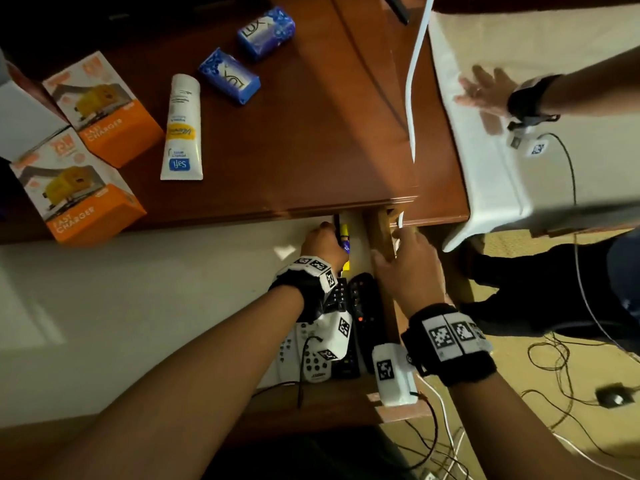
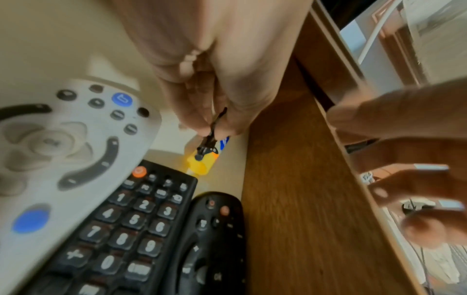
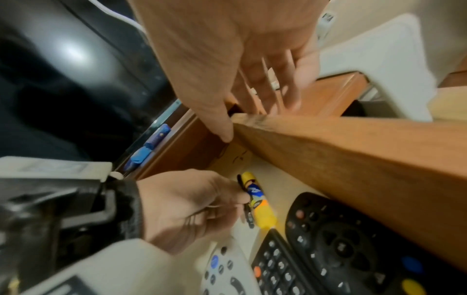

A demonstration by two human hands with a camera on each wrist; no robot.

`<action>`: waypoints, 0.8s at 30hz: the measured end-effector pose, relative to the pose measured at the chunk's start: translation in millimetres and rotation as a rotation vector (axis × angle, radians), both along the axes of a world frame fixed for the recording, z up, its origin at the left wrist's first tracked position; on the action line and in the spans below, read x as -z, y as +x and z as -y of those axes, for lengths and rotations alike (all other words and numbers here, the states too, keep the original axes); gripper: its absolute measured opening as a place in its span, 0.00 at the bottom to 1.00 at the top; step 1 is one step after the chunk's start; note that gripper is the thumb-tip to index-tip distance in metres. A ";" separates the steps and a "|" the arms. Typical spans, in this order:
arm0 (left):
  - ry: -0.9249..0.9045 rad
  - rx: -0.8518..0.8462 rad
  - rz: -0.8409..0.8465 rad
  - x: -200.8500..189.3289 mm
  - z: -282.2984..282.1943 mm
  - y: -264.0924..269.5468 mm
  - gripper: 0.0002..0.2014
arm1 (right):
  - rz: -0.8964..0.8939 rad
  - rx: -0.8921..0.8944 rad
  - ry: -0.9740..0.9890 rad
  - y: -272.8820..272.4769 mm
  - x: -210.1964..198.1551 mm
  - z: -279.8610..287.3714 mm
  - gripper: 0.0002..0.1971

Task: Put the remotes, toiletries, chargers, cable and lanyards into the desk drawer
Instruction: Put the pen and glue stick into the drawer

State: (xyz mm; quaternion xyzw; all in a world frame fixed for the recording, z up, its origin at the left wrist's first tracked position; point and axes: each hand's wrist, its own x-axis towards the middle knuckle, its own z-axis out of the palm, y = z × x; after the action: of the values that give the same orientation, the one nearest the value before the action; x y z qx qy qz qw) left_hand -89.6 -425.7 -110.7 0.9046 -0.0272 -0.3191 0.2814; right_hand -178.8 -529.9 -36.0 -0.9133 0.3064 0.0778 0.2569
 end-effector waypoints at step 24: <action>-0.032 -0.049 -0.070 6.0 25.7 -4.3 0.22 | -0.125 0.149 0.210 4.3 15.6 15.0 0.10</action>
State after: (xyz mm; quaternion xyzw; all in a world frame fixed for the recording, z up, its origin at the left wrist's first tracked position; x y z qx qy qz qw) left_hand -93.8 -451.3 -116.7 0.8886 -0.0001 -0.3431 0.3043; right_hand -174.5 -544.9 -51.6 -0.8494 0.3790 0.1470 0.3366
